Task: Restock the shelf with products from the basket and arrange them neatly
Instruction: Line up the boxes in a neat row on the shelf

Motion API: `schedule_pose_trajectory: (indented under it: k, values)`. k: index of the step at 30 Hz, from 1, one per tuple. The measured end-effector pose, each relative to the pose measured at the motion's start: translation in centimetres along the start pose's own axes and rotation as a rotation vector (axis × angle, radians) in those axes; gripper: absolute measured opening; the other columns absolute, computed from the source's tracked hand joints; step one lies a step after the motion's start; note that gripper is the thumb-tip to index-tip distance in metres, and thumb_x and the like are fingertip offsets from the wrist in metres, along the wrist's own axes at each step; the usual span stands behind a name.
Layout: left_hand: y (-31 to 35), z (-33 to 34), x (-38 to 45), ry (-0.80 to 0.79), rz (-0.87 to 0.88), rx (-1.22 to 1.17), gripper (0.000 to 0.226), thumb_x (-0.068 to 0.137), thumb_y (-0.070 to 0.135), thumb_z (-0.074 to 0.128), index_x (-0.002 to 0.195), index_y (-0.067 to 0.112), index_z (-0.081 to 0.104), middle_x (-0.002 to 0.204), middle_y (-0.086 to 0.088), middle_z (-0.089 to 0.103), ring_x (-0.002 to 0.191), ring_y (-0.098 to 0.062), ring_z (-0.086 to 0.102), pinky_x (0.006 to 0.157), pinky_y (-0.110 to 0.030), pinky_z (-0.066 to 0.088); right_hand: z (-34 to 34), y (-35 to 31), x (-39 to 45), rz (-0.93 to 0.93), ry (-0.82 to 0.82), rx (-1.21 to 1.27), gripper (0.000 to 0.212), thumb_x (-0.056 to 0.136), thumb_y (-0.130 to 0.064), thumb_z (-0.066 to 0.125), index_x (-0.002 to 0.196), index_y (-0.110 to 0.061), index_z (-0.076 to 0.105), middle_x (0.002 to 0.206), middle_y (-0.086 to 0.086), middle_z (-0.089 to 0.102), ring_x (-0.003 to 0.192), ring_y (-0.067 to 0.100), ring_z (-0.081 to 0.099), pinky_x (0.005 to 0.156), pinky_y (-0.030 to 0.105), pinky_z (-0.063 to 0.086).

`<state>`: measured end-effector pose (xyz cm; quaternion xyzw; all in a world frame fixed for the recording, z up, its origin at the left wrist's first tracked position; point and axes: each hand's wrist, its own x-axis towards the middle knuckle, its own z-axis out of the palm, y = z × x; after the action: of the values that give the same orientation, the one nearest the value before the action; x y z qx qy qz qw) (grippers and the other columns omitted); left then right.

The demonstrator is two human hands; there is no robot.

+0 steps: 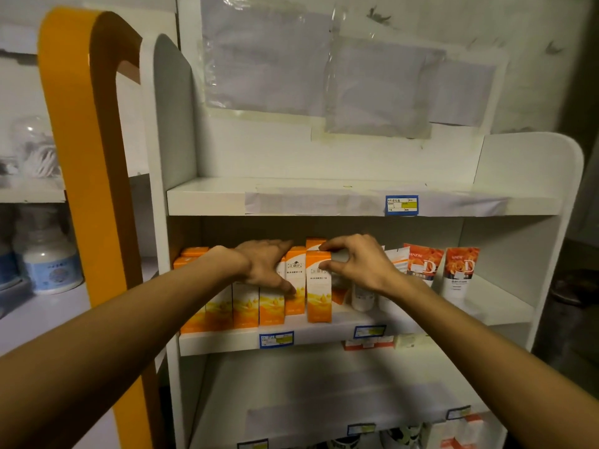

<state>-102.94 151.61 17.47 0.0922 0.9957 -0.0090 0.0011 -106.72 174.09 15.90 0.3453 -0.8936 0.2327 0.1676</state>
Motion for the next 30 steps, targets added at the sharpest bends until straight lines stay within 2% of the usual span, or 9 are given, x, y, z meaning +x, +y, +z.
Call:
schedule_pose_trajectory:
  k: [6, 10, 12, 16, 20, 23, 25, 27, 30]
  values:
    - [0.3, 0.0, -0.4, 0.006, -0.018, -0.054, 0.099, 0.078, 0.072, 0.064, 0.155, 0.027, 0.022, 0.150, 0.000, 0.045, 0.131, -0.024, 0.050, 0.106, -0.041, 0.046, 2.1, -1.4, 0.1, -0.047, 0.073, 0.099, 0.041, 0.087, -0.036, 0.072, 0.125, -0.023, 0.066, 0.118, -0.005, 0.071, 0.097, 0.002, 0.064, 0.088, 0.027, 0.055]
    - [0.6, -0.1, -0.5, 0.045, -0.019, -0.059, 0.080, 0.088, 0.068, 0.055, 0.152, 0.025, 0.031, 0.148, -0.003, 0.048, 0.131, -0.025, 0.049, 0.107, -0.040, 0.044, 2.7, -1.7, -0.1, -0.009, 0.098, 0.158, 0.043, 0.087, -0.033, 0.073, 0.127, -0.020, 0.065, 0.109, -0.004, 0.072, 0.089, -0.001, 0.063, 0.076, 0.010, 0.046]
    - [0.6, -0.2, -0.5, 0.049, -0.017, -0.041, 0.077, 0.091, 0.065, 0.053, 0.152, 0.024, 0.032, 0.148, -0.004, 0.048, 0.132, -0.026, 0.048, 0.108, -0.041, 0.043, 3.2, -1.9, -0.3, 0.017, 0.095, 0.190, 0.048, 0.088, -0.030, 0.072, 0.133, -0.019, 0.060, 0.109, -0.002, 0.071, 0.090, 0.001, 0.063, 0.080, 0.014, 0.051]
    - [0.4, -0.2, -0.4, 0.036, -0.025, -0.046, 0.072, 0.090, 0.062, 0.056, 0.149, 0.025, 0.036, 0.143, -0.003, 0.052, 0.125, -0.024, 0.052, 0.105, -0.041, 0.045, 4.1, -2.5, 0.0, 0.086, 0.097, 0.307, 0.062, 0.089, -0.024, 0.072, 0.145, -0.018, 0.045, 0.130, -0.001, 0.063, 0.098, 0.004, 0.064, 0.081, 0.016, 0.051]
    - [0.4, -0.2, -0.2, 0.029, -0.019, -0.067, 0.071, 0.090, 0.061, 0.057, 0.148, 0.025, 0.036, 0.144, -0.002, 0.051, 0.127, -0.024, 0.051, 0.106, -0.042, 0.044, 4.4, -2.9, 0.1, 0.129, 0.093, 0.340, 0.062, 0.089, -0.023, 0.071, 0.145, -0.018, 0.044, 0.129, 0.001, 0.065, 0.099, 0.007, 0.066, 0.083, 0.018, 0.052]
    - [0.3, -0.1, -0.2, 0.020, -0.008, -0.081, 0.071, 0.091, 0.060, 0.057, 0.149, 0.025, 0.035, 0.143, -0.003, 0.050, 0.126, -0.024, 0.051, 0.107, -0.043, 0.043, 4.0, -2.5, 0.2, 0.119, 0.053, 0.320, 0.063, 0.088, -0.027, 0.073, 0.144, -0.021, 0.045, 0.128, -0.004, 0.064, 0.100, 0.004, 0.063, 0.080, 0.014, 0.049]
    - [0.2, -0.2, -0.2, 0.015, -0.007, -0.095, 0.069, 0.091, 0.058, 0.059, 0.148, 0.025, 0.036, 0.141, -0.002, 0.051, 0.125, -0.024, 0.052, 0.106, -0.042, 0.044, 3.3, -1.9, 0.5, 0.118, 0.094, 0.314, 0.049, 0.088, -0.030, 0.070, 0.135, -0.028, 0.055, 0.122, -0.010, 0.066, 0.103, 0.002, 0.061, 0.082, 0.015, 0.049]
    - [0.2, -0.3, -0.2, 0.014, -0.004, -0.116, 0.067, 0.090, 0.055, 0.062, 0.145, 0.024, 0.040, 0.137, -0.002, 0.054, 0.121, -0.023, 0.054, 0.104, -0.040, 0.046, 2.4, -1.3, 0.9, 0.133, 0.189, 0.242, 0.036, 0.090, -0.026, 0.065, 0.125, -0.033, 0.061, 0.118, -0.011, 0.064, 0.106, 0.003, 0.058, 0.090, 0.023, 0.050]
    - [0.1, -0.6, 0.0, 0.012, -0.006, -0.169, 0.067, 0.087, 0.051, 0.069, 0.143, 0.023, 0.043, 0.135, -0.001, 0.056, 0.120, -0.023, 0.056, 0.103, -0.039, 0.048, 1.6, -0.6, 2.1, 0.054, 0.163, -0.145, 0.045, 0.091, -0.023, 0.059, 0.135, -0.027, 0.054, 0.131, -0.004, 0.058, 0.120, 0.015, 0.049, 0.104, 0.033, 0.040]
